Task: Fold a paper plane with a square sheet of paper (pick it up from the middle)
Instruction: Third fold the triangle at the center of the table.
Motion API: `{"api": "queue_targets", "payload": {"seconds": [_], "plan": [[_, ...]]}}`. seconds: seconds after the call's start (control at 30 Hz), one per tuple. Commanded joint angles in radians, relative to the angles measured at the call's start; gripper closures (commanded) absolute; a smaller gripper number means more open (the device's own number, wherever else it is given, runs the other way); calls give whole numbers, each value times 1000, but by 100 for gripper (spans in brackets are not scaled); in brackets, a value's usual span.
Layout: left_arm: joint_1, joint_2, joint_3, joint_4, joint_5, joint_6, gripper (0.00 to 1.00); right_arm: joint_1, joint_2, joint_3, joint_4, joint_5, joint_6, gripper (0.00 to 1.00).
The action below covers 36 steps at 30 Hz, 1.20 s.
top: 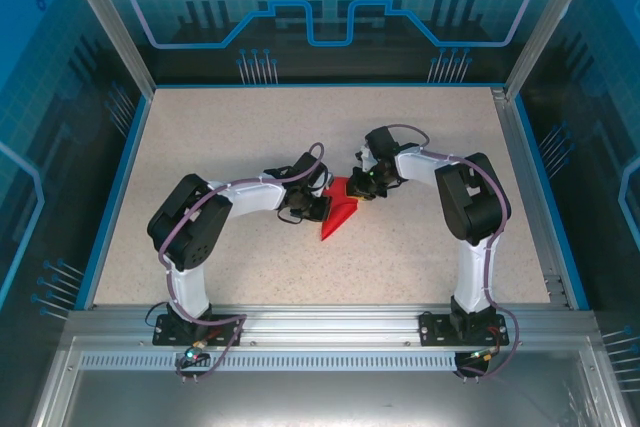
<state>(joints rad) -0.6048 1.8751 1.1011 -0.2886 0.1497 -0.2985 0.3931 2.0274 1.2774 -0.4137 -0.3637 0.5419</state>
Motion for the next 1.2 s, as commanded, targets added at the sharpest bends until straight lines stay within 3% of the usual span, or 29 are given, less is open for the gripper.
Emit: {"api": "queue_targets", "payload": {"seconds": [0.0,0.23,0.5,0.6,0.83,1.03,1.17], "plan": [[6,9,-7,-30,-6,-13,98,13,26,-33,-77,69,4,84],[7,16,-25,-26,5,-17,99,7,-28,-8,-59,22,17,80],[5,11,-37,-16,8,-24,99,-31,-220,-60,-27,22,52,72],[6,12,-33,-11,17,-25,99,-31,-299,-149,25,17,76,79],[5,14,-29,-18,28,-13,99,74,-441,-493,407,-100,303,99],[6,8,-41,-17,29,-12,99,228,-457,-589,565,-24,420,100],[7,8,-43,-17,27,-12,99,273,-428,-603,671,-28,464,100]]}}
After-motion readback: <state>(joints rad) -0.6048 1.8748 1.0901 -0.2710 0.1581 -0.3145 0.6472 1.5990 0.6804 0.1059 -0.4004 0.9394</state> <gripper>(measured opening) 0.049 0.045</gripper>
